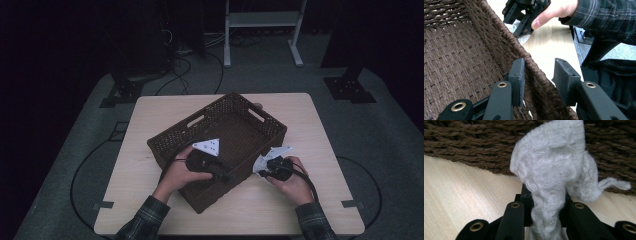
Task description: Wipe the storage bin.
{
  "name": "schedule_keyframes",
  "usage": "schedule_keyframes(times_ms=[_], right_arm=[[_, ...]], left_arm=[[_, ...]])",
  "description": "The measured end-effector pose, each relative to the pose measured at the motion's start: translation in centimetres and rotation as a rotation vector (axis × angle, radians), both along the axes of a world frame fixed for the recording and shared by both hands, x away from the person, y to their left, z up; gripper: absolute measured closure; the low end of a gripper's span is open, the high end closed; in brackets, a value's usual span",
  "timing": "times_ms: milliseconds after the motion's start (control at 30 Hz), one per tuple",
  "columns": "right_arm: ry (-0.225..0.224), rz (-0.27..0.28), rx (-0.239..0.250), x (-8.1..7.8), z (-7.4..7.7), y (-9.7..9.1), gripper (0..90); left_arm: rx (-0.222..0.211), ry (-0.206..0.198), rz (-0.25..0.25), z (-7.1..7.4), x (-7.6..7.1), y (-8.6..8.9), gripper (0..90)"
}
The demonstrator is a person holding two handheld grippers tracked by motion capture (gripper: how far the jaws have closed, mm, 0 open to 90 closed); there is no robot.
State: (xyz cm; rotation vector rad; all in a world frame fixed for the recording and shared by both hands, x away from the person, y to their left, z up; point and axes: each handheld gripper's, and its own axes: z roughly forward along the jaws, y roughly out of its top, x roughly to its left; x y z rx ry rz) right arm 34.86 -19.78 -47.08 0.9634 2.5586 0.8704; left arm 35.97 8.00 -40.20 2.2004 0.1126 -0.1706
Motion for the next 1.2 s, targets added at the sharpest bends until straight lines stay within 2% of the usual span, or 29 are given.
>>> schedule_keyframes(times_ms=[167, 300, 400, 567, 867, 1200], right_arm=[[0.017, -0.003, -0.005, -0.1, -0.1, 0.2, 74.0], [-0.001, 0.005, -0.024, -0.4, 0.1, 0.4, 74.0], [-0.021, 0.017, -0.017, -0.7, 0.6, 0.6, 74.0], [-0.056, 0.03, 0.013, -1.1, 1.9, 0.7, 74.1], [-0.132, 0.029, 0.112, -2.1, 4.6, 0.1, 74.1], [-0.188, 0.037, 0.165, -3.1, 6.7, -0.3, 74.1]], left_arm=[[0.0, 0.001, 0.001, 0.0, 0.0, 0.0, 60.7], [0.0, -0.001, 0.001, 0.0, 0.0, 0.0, 60.7], [0.0, 0.0, 0.001, 0.0, 0.0, 0.0, 60.8], [0.0, -0.004, -0.001, 0.0, 0.0, 0.0, 60.8], [0.0, -0.004, -0.001, 0.0, 0.0, 0.0, 60.8], [0.0, -0.004, -0.001, 0.0, 0.0, 0.0, 60.8]])
